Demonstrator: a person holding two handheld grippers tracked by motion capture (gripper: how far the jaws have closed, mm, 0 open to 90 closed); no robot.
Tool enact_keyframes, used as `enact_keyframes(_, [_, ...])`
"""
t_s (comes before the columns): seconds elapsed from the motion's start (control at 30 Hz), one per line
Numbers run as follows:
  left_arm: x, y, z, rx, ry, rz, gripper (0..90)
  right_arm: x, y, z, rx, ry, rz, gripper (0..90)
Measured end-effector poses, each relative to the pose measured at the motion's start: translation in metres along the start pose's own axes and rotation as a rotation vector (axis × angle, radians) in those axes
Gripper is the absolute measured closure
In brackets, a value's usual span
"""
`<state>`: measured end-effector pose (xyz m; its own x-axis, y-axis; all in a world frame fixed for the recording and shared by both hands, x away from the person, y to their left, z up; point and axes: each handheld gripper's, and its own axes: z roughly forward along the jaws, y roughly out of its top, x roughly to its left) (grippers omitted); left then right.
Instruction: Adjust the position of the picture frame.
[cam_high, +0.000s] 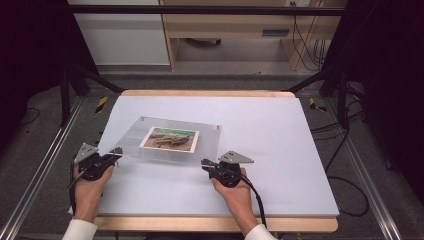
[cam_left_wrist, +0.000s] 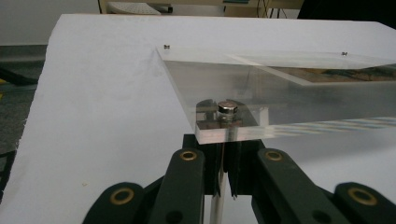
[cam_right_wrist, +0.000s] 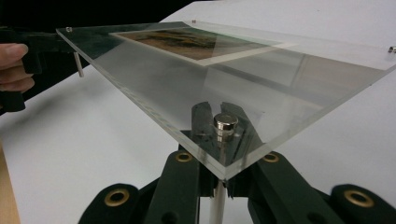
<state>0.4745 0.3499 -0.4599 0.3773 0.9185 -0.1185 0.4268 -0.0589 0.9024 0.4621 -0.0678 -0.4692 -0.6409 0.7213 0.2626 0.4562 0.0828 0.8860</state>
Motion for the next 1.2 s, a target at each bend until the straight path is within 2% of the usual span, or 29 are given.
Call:
enact_keyframes(0.17, [0.001, 0.001, 0.002, 0.009, -0.005, 0.016, 82.9, 0.000, 0.000, 0.000, 0.007, 0.006, 0.002, 84.5])
enact_keyframes(0.27, [0.001, 0.000, 0.007, 0.007, -0.001, 0.011, 82.6, 0.000, 0.000, 0.000, 0.013, 0.003, -0.002, 84.5])
enact_keyframes(0.5, [-0.001, 0.001, 0.006, 0.016, 0.009, 0.007, 83.7, 0.001, 0.001, 0.000, 0.018, 0.001, 0.006, 84.5])
enact_keyframes(0.63, [-0.001, 0.002, 0.005, 0.026, 0.005, 0.001, 83.6, 0.000, 0.001, 0.000, 0.021, -0.001, 0.002, 84.5])
enact_keyframes(0.67, [0.000, 0.002, 0.004, 0.024, -0.010, -0.012, 83.5, 0.000, 0.001, -0.001, 0.018, 0.000, 0.003, 84.5])
enact_keyframes(0.77, [0.000, 0.002, 0.002, 0.020, -0.023, -0.023, 83.3, 0.000, 0.002, -0.002, 0.015, -0.004, 0.006, 84.5])
enact_keyframes(0.83, [-0.001, 0.003, 0.001, 0.021, -0.016, -0.019, 83.4, 0.000, 0.003, -0.002, 0.013, -0.006, 0.006, 84.5])
enact_keyframes(0.87, [-0.005, 0.004, 0.000, 0.019, 0.006, -0.010, 83.7, 0.000, 0.003, -0.003, 0.013, -0.013, 0.003, 84.6])
enact_keyframes(1.03, [-0.012, 0.009, -0.005, -0.020, 0.000, -0.009, 84.1, 0.000, 0.008, -0.008, -0.003, -0.042, 0.001, 84.3])
enact_keyframes(1.07, [-0.015, 0.010, -0.007, -0.029, -0.002, -0.008, 84.2, 0.000, 0.013, -0.012, -0.010, -0.066, -0.015, 83.6])
enact_keyframes(1.13, [-0.021, 0.013, -0.011, -0.032, 0.006, 0.005, 84.2, 0.001, 0.017, -0.015, -0.015, -0.085, -0.035, 83.2])
enact_keyframes(1.2, [-0.024, 0.015, -0.013, -0.038, 0.003, -0.001, 84.2, 0.001, 0.020, -0.019, -0.021, -0.092, -0.033, 82.9])
